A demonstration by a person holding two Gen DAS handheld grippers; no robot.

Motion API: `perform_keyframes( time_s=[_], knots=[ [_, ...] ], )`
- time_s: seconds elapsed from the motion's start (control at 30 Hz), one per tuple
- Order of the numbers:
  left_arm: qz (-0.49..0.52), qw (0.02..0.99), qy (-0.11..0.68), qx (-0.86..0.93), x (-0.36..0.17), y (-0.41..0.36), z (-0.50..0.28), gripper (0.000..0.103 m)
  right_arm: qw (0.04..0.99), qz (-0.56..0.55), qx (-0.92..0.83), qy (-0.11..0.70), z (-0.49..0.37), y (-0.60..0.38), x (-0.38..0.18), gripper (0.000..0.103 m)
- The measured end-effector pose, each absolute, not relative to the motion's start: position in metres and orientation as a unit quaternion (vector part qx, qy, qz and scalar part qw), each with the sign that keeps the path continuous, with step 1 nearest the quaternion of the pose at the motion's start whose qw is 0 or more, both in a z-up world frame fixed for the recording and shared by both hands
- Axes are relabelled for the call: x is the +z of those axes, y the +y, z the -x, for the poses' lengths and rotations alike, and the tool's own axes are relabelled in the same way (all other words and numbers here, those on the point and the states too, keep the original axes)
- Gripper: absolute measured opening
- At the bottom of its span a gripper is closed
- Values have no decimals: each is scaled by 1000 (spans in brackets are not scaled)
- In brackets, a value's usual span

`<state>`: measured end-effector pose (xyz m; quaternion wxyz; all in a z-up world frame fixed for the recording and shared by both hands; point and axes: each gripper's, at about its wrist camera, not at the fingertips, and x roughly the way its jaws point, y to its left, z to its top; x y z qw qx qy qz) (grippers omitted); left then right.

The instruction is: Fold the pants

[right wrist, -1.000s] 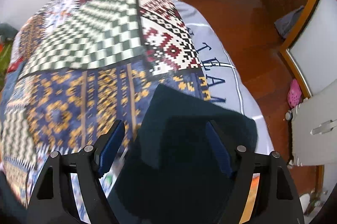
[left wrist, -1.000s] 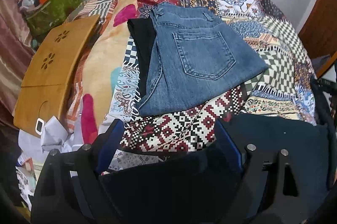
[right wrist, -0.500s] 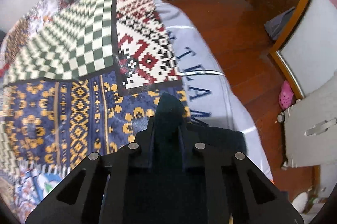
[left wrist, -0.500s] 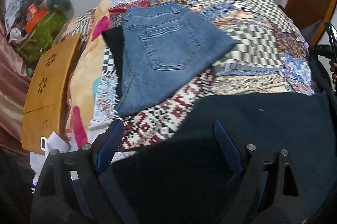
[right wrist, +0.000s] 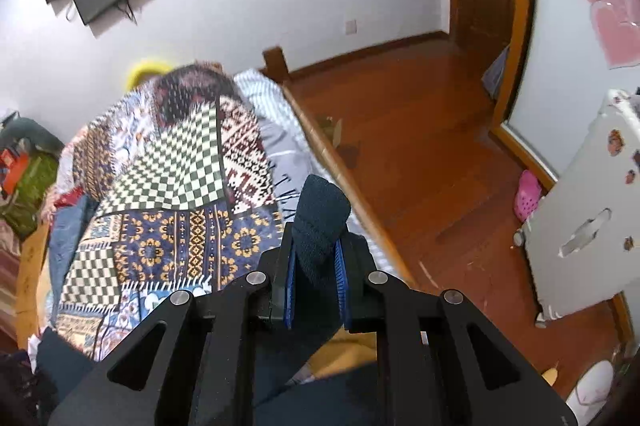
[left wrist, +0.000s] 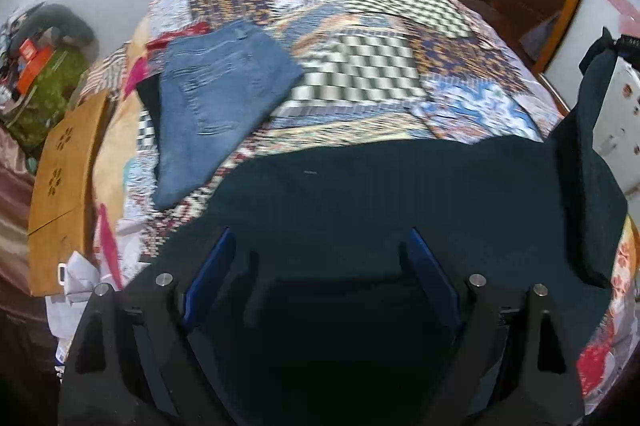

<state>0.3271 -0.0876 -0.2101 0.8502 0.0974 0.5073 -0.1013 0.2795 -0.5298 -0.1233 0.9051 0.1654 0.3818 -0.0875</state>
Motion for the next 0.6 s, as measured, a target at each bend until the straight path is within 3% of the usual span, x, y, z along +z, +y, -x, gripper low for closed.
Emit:
perform_keyframes(
  time_s=[0.27, 0.6],
  knots=[
    [-126, 833, 518, -152, -215, -145, -300, 88, 914, -169, -93, 357, -233, -559, -117, 15],
    [-132, 818, 534, -170, -228, -176, -278, 88, 865, -175, -119, 455, -188, -575, -221, 15]
  ],
)
